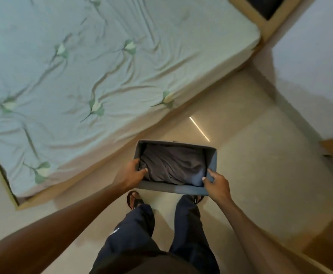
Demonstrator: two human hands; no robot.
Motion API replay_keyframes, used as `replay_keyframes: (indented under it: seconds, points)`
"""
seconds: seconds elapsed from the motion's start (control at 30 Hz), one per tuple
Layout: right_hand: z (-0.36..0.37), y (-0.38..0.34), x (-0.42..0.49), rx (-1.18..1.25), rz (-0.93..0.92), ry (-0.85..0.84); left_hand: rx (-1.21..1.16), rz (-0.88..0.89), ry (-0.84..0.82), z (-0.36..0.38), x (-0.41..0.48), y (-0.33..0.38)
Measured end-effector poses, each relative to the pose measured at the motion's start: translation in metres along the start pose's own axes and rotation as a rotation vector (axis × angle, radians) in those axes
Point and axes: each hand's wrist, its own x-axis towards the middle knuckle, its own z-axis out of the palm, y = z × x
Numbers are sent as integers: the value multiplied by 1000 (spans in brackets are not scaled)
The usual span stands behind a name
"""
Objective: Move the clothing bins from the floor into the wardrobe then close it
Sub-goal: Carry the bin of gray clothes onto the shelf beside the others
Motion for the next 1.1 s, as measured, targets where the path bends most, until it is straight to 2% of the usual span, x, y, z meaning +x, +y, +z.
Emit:
replay_keyframes:
  seconds: [0.2, 0.47, 0.77, 0.9, 1.1]
  points:
    - [-127, 61, 7, 75, 38, 166, 134, 184, -36, 64, -3, 141]
    - [-267, 130, 5, 166, 118, 358, 204, 403, -122, 140, 2, 291]
    - [-375, 211, 0, 341, 284, 608, 394, 654, -268, 222, 34, 472]
    - [-428, 249, 4, 432, 401, 754, 468, 825, -357, 282, 45, 568]
    - [-491, 293, -3, 561, 606, 976, 639, 985, -490, 372, 46, 693]
